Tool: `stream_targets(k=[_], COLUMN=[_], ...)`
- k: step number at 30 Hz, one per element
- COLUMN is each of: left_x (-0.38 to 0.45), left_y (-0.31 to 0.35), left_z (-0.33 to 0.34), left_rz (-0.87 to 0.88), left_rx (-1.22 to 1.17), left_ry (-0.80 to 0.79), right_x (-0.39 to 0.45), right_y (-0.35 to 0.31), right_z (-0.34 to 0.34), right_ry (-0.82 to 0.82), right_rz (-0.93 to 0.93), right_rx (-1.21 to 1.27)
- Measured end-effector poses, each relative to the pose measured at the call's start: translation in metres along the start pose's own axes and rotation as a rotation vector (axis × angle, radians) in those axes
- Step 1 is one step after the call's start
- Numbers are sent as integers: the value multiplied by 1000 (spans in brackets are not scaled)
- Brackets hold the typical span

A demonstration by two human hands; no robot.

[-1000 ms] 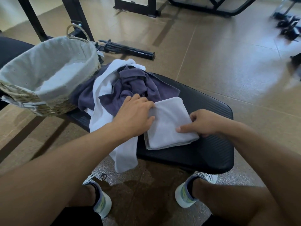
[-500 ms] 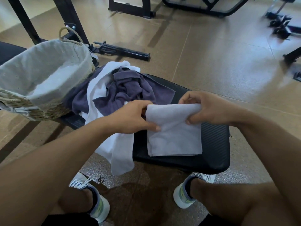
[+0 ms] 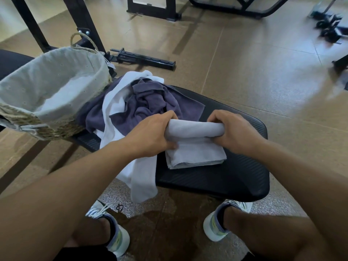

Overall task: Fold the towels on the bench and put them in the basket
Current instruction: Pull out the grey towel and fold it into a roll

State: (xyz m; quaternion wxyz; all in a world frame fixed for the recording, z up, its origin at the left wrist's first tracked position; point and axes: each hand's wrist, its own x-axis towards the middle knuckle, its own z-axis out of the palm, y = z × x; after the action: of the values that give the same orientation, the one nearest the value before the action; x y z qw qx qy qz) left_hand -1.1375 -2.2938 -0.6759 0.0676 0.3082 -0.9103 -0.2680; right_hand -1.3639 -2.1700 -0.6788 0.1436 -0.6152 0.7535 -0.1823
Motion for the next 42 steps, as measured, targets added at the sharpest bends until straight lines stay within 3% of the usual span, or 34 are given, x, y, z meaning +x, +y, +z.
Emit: stream_targets(k=[7, 15, 22, 34, 42], left_x=[-7, -22, -31, -21, -27], left_y=[4, 1, 6, 7, 14], left_z=[3, 4, 4, 16, 11], left_rz=[209, 306, 171, 67, 51], left_rx=[167, 256, 44, 197, 253], left_ry=[98, 39, 9, -110, -207], right_x=[-21, -47, -44, -20, -15], right_y=[-1, -4, -2, -1, -10], right_z=[1, -22, -20, -14, -20], right_ry=[62, -245, -265, -343, -467], right_rz=[-134, -88, -34, 76, -11], right_rx=[-212, -85, -32, -73, -169])
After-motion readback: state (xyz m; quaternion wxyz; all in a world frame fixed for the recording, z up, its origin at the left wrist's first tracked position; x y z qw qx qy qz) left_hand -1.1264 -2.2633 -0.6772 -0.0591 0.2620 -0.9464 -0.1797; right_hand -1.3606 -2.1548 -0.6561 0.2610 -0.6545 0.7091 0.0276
